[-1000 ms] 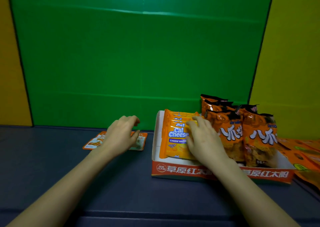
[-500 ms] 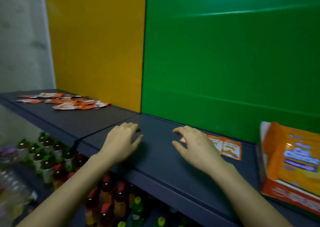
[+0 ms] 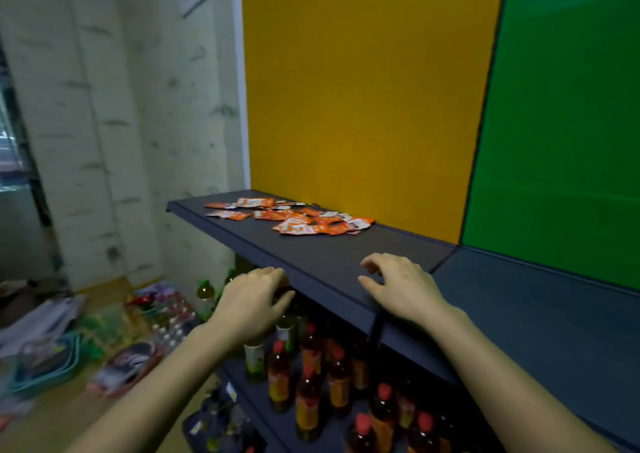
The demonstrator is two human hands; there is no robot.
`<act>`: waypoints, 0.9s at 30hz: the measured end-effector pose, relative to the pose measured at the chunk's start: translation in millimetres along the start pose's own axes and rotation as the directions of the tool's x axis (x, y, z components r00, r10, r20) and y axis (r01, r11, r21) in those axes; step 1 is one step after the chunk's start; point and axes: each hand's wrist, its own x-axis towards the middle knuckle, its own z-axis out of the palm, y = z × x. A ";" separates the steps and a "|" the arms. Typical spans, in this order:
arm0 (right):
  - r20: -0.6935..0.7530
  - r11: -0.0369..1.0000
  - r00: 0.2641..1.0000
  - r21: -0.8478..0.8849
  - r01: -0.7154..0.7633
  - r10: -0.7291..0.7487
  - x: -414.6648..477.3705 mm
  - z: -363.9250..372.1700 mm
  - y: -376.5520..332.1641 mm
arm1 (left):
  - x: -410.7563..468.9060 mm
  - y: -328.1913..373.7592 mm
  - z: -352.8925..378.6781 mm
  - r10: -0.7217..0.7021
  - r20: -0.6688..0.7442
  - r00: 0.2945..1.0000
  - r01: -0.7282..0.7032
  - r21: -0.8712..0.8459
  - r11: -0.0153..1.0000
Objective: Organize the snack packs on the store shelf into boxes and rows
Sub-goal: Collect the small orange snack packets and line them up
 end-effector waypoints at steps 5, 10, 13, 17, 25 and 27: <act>0.070 0.999 0.997 0.040 -0.032 0.029 62.9 32.7 -34.6 | 17.4 -62.9 6.7 -0.004 0.008 1.000 0.004 0.050 0.999; 0.123 0.998 0.990 -0.005 -0.069 0.069 121.3 59.0 -49.1 | 39.4 -112.6 21.2 -0.024 -0.035 0.999 0.024 -0.019 1.000; 0.146 0.995 0.986 -0.068 -0.070 0.080 151.8 73.0 -50.0 | 57.0 -136.8 30.0 -0.020 -0.060 0.998 0.018 -0.041 0.999; 0.156 0.982 0.986 -0.186 -0.036 0.066 196.9 94.9 -46.3 | 98.2 -187.3 46.2 -0.017 -0.054 0.998 0.016 -0.026 1.000; 0.190 0.970 0.957 -0.147 -0.191 0.218 254.4 111.9 -30.7 | 195.9 -252.6 81.2 0.060 -0.001 0.998 -0.060 -0.098 0.993; 0.227 0.968 0.943 -0.129 -0.218 0.242 261.9 113.2 -27.0 | 216.3 -265.2 87.4 0.068 -0.026 0.997 -0.070 -0.134 0.988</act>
